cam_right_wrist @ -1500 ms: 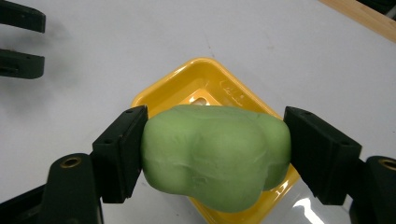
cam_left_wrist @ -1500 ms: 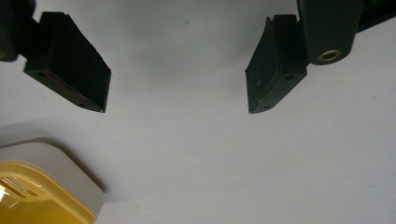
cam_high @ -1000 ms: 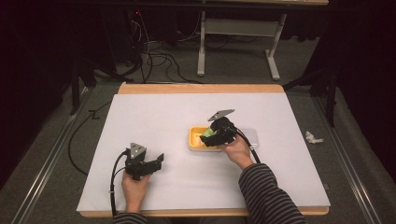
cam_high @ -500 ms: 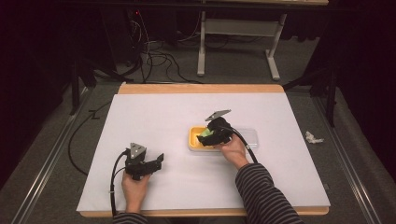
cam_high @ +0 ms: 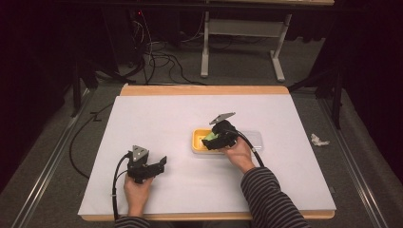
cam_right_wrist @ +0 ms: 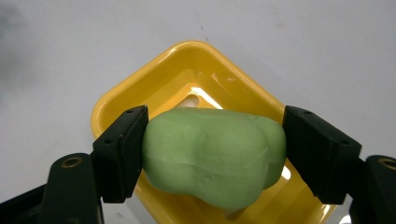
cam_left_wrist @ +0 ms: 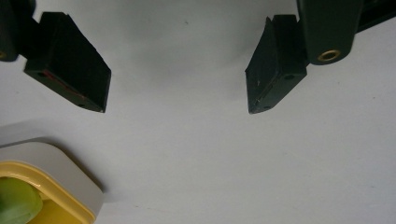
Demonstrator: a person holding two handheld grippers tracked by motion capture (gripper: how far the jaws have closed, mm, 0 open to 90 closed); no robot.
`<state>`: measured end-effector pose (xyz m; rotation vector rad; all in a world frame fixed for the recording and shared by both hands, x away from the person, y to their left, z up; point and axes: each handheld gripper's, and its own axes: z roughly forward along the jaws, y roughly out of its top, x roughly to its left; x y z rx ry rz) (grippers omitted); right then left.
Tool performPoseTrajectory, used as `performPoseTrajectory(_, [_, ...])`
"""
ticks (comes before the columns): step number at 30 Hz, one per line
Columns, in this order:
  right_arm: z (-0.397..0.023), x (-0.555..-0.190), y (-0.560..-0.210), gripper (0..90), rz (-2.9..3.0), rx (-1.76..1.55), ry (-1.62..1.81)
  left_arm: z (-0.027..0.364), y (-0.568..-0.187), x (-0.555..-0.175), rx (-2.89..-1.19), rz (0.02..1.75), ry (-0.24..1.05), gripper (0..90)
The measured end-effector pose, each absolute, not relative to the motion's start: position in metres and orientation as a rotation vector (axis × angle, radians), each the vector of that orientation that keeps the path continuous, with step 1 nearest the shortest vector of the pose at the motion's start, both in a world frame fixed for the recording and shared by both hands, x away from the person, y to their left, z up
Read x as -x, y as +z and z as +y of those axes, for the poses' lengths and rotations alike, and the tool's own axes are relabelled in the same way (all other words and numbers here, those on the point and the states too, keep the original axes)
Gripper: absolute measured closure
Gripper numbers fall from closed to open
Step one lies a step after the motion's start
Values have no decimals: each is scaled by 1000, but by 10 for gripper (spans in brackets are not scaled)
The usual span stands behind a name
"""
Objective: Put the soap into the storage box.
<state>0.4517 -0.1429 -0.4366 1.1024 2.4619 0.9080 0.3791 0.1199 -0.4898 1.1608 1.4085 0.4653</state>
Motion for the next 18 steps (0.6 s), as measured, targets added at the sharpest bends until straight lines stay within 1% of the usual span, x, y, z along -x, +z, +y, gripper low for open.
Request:
performPoseTrajectory(14, [-151,-454,-441,256,2472,-1144,840,120,-490,-379,-1162,1408,464,230])
performPoseTrajectory(18, [-154,-455,-443,275,2477,-1155,848,120,-490,-379,-1159,1409,463,229])
